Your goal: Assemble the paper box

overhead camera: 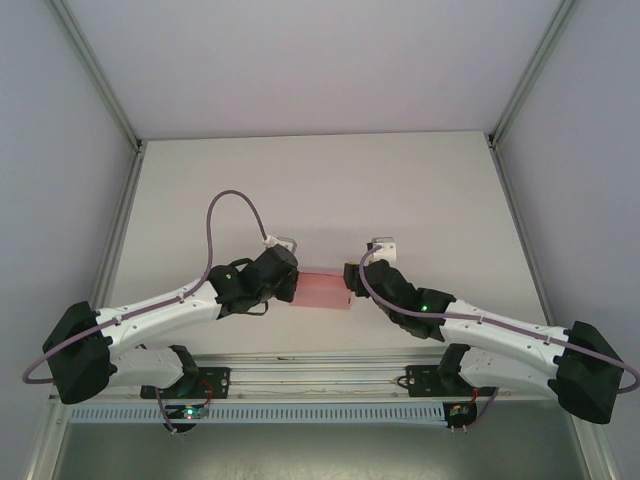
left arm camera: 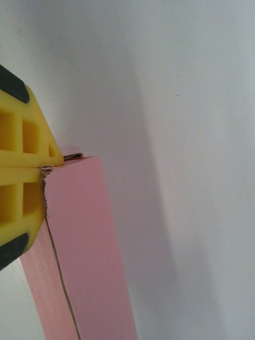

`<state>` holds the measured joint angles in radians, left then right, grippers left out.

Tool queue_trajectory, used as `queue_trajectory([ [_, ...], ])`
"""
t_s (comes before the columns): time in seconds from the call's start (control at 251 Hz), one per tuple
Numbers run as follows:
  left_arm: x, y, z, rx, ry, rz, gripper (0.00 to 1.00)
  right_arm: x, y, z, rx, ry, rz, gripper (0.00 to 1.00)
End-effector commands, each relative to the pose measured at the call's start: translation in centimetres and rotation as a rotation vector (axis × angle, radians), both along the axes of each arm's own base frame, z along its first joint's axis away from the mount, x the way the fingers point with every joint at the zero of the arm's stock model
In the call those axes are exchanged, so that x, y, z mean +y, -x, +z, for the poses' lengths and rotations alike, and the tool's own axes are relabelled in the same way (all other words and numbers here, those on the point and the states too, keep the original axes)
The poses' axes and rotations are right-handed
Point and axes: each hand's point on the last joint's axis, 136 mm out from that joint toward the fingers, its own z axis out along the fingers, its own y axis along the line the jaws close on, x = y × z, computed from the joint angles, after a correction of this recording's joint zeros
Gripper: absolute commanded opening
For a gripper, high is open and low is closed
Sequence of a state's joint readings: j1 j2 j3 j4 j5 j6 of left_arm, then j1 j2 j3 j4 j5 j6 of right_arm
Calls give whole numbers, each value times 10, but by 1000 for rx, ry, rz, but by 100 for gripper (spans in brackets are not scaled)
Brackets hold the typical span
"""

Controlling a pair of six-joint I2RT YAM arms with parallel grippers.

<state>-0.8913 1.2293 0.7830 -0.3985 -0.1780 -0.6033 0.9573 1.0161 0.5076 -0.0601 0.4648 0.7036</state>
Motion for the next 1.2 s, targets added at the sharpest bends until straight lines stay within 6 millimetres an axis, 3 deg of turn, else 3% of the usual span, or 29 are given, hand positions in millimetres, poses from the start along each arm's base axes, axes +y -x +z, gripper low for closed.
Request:
queue_trajectory([
  [0.0,9,20,-23,63,-66,-45,0,-4,8,-22,77,-11,-7,51],
  [0.243,3,25,-15,49,-37,-98,5,-1,28,-53,187,7,64,43],
  [0.379,0,29,-9,53,-9,-117,27,-12,36,-71,242,49,41,41],
  [0.639,2,36,12,65,20,-127,50,-19,40,-81,269,64,18,38],
  [0.754,8,38,24,70,25,-88,69,-20,41,-84,279,71,16,38],
  [0.778,9,37,27,65,36,-75,78,-20,41,-84,279,71,15,37],
  [0.814,9,36,32,58,59,-56,99,-20,42,-85,280,70,17,37],
  [0.994,13,21,58,52,186,79,100,-20,43,-84,277,70,25,37],
  [1.197,11,-11,52,134,344,167,100,-20,44,-83,273,64,29,37],
])
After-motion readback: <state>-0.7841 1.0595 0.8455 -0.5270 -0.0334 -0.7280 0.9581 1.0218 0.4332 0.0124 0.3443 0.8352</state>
